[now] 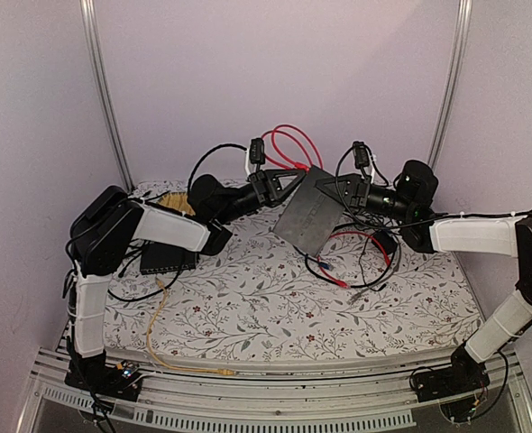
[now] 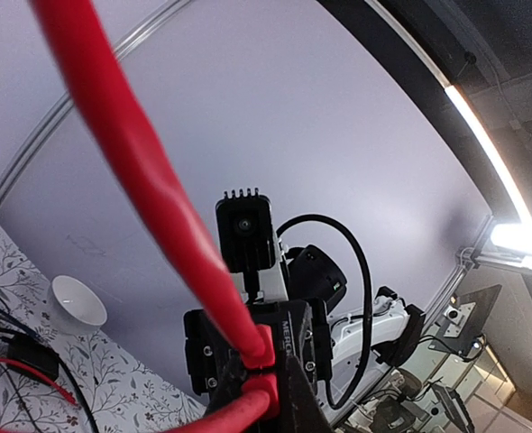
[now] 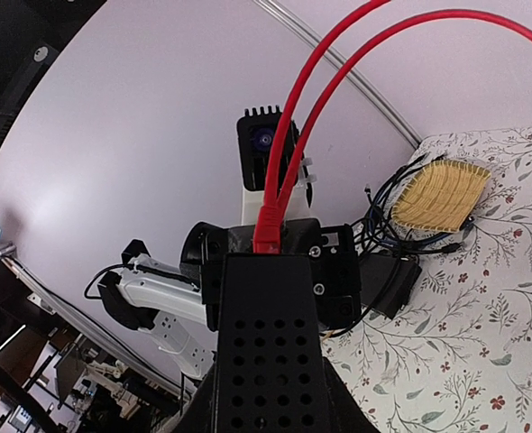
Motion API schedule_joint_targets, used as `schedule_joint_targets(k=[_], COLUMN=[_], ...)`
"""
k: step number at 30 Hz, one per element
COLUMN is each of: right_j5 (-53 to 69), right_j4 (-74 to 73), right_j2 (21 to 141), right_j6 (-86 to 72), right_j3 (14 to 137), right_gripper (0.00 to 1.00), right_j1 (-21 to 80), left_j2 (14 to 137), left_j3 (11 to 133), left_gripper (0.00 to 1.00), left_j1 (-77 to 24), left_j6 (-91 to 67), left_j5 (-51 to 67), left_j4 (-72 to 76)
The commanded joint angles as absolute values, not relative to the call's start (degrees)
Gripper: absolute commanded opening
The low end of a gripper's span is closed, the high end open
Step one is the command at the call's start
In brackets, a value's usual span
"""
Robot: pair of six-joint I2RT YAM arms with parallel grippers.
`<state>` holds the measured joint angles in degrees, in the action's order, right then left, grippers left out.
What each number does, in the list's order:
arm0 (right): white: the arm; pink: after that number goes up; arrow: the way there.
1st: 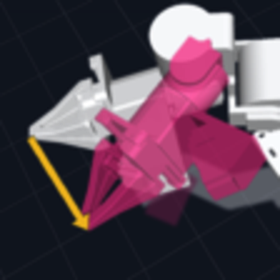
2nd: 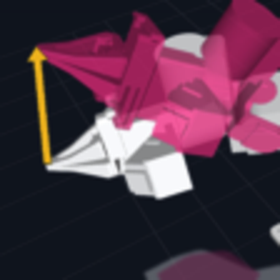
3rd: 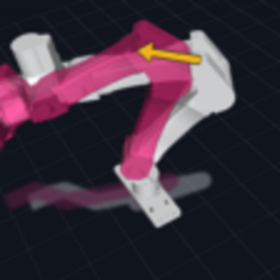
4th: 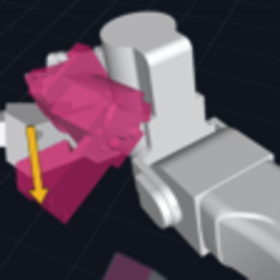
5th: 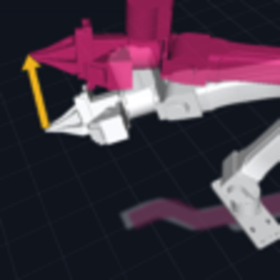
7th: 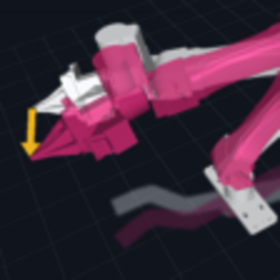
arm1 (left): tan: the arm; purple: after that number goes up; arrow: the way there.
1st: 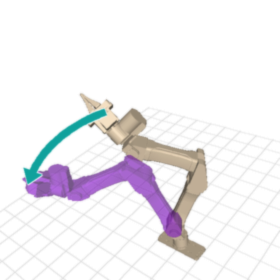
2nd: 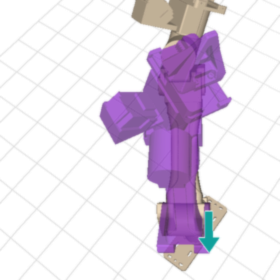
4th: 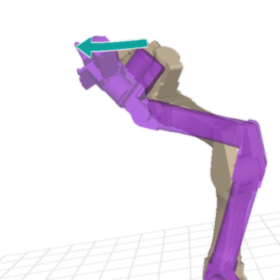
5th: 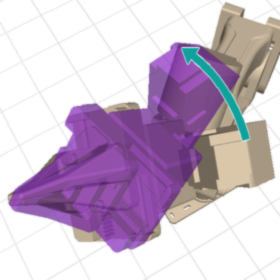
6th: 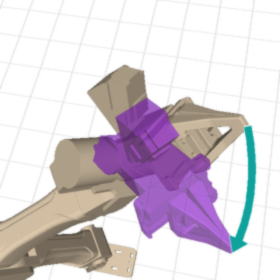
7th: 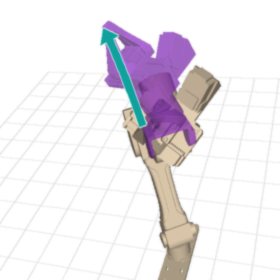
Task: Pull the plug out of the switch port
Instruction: Pull the connector from the switch port.
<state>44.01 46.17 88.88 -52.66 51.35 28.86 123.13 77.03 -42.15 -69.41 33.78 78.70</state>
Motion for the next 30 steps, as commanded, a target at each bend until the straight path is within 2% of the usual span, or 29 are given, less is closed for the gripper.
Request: schedule_joint_targets(k=[1, 6, 19, 30], right_j5=[42.8, 43.0, 44.4, 45.1], right_j4=[46.8, 44.0, 43.4, 43.5], right_j2=[85.9, 85.1, 83.0, 81.2], right_j6=[-52.0, -50.6, -50.5, -50.8], right_j3=[52.6, 53.3, 53.0, 52.0], right_gripper=[0.01, 0.01, 0.01, 0.02], right_j1=[29.2, 29.2, 27.5, 25.7], left_j2=[120.8, 118.8, 117.8, 119.0], left_j3=[76.2, 76.1, 77.2, 77.9], left_gripper=[0.0, 0.0, 0.0, 0.0], left_j1=[-43.3, -43.3, -42.9, -42.4], left_j6=[-64.3, -59.2, -58.4, -62.4], left_j5=[33.6, 34.4, 38.2, 40.1], left_j4=[77.3, 72.6, 70.9, 74.4])
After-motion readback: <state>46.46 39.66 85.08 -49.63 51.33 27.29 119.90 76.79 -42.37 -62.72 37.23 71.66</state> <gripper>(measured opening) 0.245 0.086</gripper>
